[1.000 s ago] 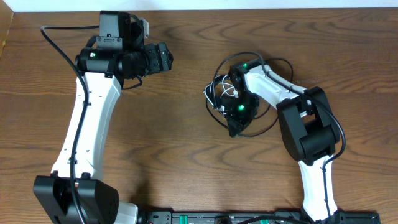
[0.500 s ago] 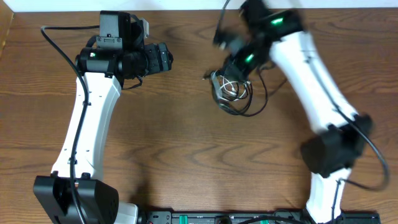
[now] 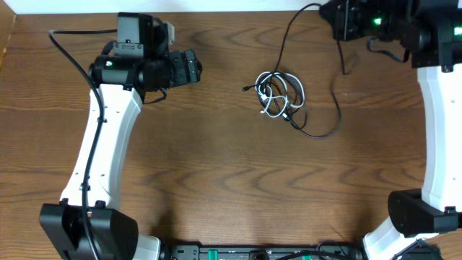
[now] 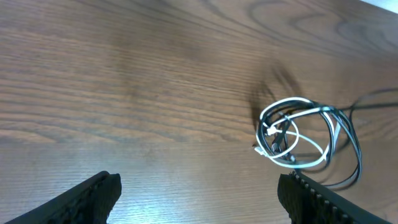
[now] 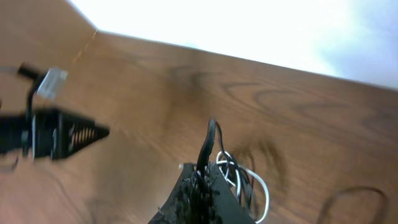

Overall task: Untangle cables
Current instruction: 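Drag the bundle toward the back right with the right gripper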

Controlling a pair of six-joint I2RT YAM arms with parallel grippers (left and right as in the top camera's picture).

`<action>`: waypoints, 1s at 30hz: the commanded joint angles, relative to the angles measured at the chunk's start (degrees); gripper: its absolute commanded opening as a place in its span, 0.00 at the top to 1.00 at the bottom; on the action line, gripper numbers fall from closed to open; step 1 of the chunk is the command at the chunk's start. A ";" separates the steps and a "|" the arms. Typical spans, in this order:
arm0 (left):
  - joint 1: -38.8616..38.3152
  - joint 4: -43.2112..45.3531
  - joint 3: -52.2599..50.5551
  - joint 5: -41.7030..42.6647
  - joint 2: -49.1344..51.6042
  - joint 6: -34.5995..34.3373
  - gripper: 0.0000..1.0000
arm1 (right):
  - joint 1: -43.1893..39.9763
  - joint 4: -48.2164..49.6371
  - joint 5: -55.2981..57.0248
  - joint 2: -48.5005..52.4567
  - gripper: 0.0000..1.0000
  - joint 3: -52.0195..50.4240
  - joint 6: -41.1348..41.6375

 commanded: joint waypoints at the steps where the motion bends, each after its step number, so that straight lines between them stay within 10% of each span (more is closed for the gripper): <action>1: -1.16 0.39 -1.16 0.70 0.72 0.52 0.13 | -2.40 3.10 -1.22 -0.24 0.99 0.50 7.41; 30: -1.40 1.81 -1.64 0.74 0.76 0.52 0.13 | -9.42 39.21 -6.49 -1.18 0.99 25.55 20.55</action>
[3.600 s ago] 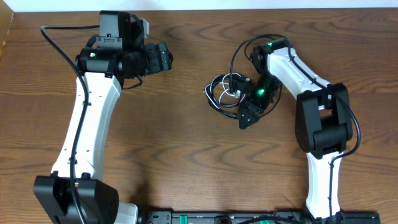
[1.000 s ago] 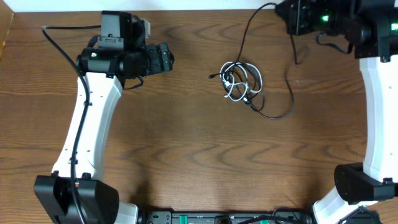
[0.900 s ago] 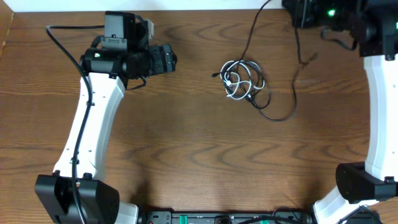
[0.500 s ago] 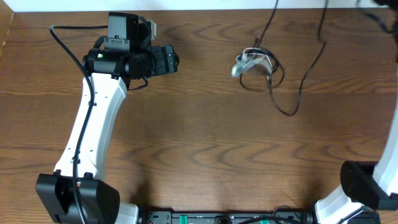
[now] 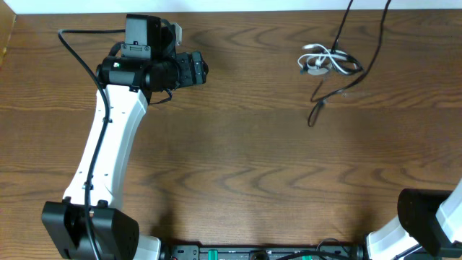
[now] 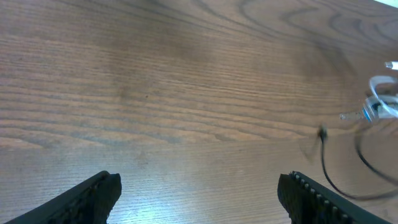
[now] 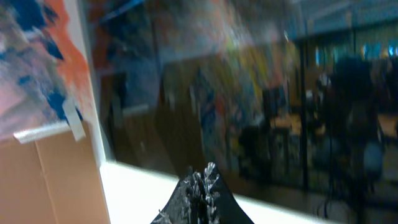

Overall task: Untangle cables
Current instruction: 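Drag the bundle toward the back right with the right gripper, then swing the left gripper right and grasp the cable bundle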

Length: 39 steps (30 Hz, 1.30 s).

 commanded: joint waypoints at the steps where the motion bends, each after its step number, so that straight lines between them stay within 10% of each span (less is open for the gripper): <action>1: 0.00 0.07 -0.46 0.76 0.76 0.50 0.13 | -0.22 0.76 -0.57 -0.46 0.99 0.81 3.50; 14: -4.24 7.28 -0.46 21.77 11.10 1.16 0.12 | -0.31 -16.63 -0.59 0.11 0.99 -0.48 -2.75; 23: -7.54 13.84 -0.46 35.26 16.06 14.99 0.12 | -0.87 -18.88 -0.63 0.46 0.99 -0.48 -3.56; 39: -16.61 26.84 -0.46 20.55 16.20 19.04 0.05 | -0.87 -22.67 -1.05 0.61 0.99 -0.48 -4.94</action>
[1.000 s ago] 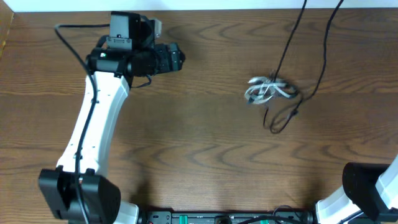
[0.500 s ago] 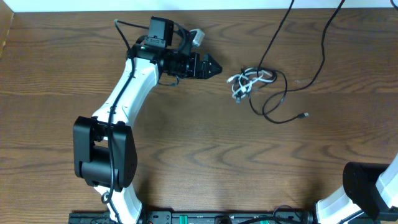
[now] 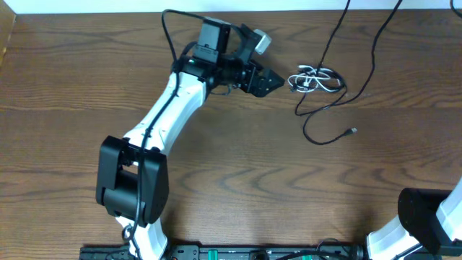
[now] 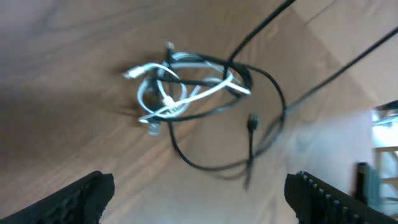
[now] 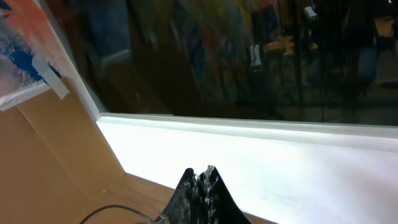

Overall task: Untangle cables
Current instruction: 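Swing the left gripper right and grasp the cable bundle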

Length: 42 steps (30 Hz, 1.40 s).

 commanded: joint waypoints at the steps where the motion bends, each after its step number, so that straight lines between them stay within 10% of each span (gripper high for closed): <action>1: -2.43 1.36 -0.07 -6.69 0.02 1.07 0.05 | -0.35 -0.35 -0.33 0.46 0.99 0.07 -1.20; 18: -5.49 4.59 -0.07 -14.91 2.73 -60.28 0.05 | -0.35 -3.82 0.22 0.46 0.99 0.07 -1.81; 42: -12.39 30.23 -0.07 -8.87 20.22 -78.29 0.22 | -0.35 -7.19 0.35 0.48 0.99 0.07 -3.10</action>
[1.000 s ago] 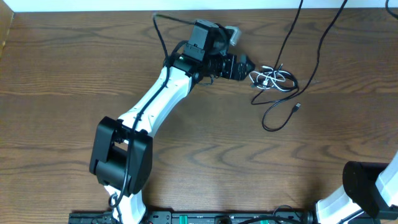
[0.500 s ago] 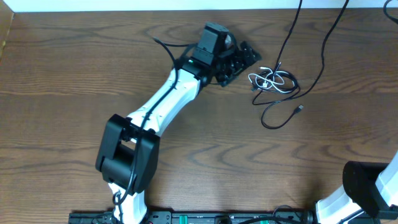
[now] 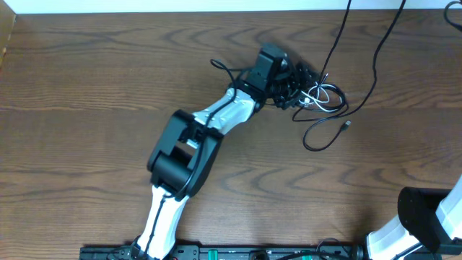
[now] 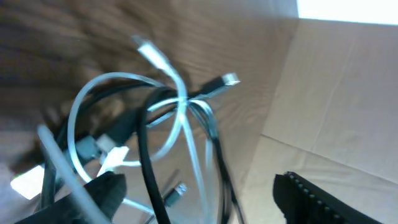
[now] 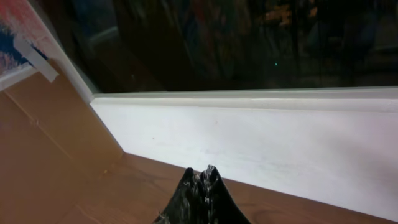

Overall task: Untangle cables
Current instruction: 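Swing the left gripper right and grasp the cable bundle, then pull the bundle back toward the left with the left gripper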

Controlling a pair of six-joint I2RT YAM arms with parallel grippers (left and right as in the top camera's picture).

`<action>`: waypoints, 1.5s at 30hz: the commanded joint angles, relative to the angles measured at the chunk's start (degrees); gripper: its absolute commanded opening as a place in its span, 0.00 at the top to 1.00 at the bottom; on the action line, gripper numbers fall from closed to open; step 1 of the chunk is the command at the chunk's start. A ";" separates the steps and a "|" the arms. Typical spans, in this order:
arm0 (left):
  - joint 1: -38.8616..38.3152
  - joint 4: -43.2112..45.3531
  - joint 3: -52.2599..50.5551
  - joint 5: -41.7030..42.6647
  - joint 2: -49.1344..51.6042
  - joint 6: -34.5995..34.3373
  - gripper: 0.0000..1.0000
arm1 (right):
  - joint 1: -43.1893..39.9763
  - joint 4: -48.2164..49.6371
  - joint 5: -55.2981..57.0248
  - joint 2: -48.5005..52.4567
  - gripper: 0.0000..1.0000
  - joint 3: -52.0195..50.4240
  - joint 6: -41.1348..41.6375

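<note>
A knot of white and black cables (image 3: 323, 93) lies right of the table's middle. Two black strands (image 3: 334, 40) rise from it and leave the overhead view at the top. A loose black end (image 3: 345, 124) trails just below the knot. My left gripper (image 3: 297, 85) is at the knot's left side. It is open (image 4: 198, 205), with white loops (image 4: 177, 106) and a black cable (image 4: 148, 155) between its fingers (image 4: 99, 194). My right gripper (image 5: 206, 186) is out of the overhead view, shut and facing a wall, and it holds the black strands up.
The brown wooden table (image 3: 86, 144) stretches left and forward of the knot. The right arm's base (image 3: 426, 224) stands at the front right corner. A cardboard wall (image 4: 336, 99) and a white sill (image 5: 249, 134) lie behind the table's far edge.
My left gripper was open just left of the knot; now its open fingers are on either side of the cable loops. The loose black end lies slightly nearer the knot. The right gripper stays raised and shut.
At first the knot lay mid-table, with my right gripper shut on a black cable and the left far off at the left. Then the knot was near the far edge with strands running upward. The left gripper then stood beside it, and now straddles it.
</note>
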 commanded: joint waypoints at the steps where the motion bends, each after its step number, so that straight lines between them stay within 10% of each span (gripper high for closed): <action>1: -0.72 1.05 0.00 0.22 1.68 -1.79 0.28 | -0.35 -0.20 0.20 0.17 0.99 0.04 -1.53; 5: -1.33 0.94 0.00 -2.54 1.99 -0.76 0.47 | -0.35 -0.39 0.81 0.17 0.99 0.07 -1.53; 9: -0.92 0.57 0.00 -3.10 1.99 5.35 0.92 | -0.35 -0.48 1.51 0.17 0.99 0.07 -1.53; 20: 8.87 -12.81 0.02 -3.80 -3.87 27.96 0.92 | -6.62 -0.87 1.55 0.15 0.99 0.07 1.90; 29: 17.97 -34.36 0.02 -23.47 -18.47 52.17 0.93 | -17.88 -6.32 8.02 0.39 0.99 0.07 2.12; 45: 34.27 -41.38 0.07 -21.79 -38.71 62.03 0.93 | -25.14 -23.61 22.29 13.73 0.99 0.04 -3.28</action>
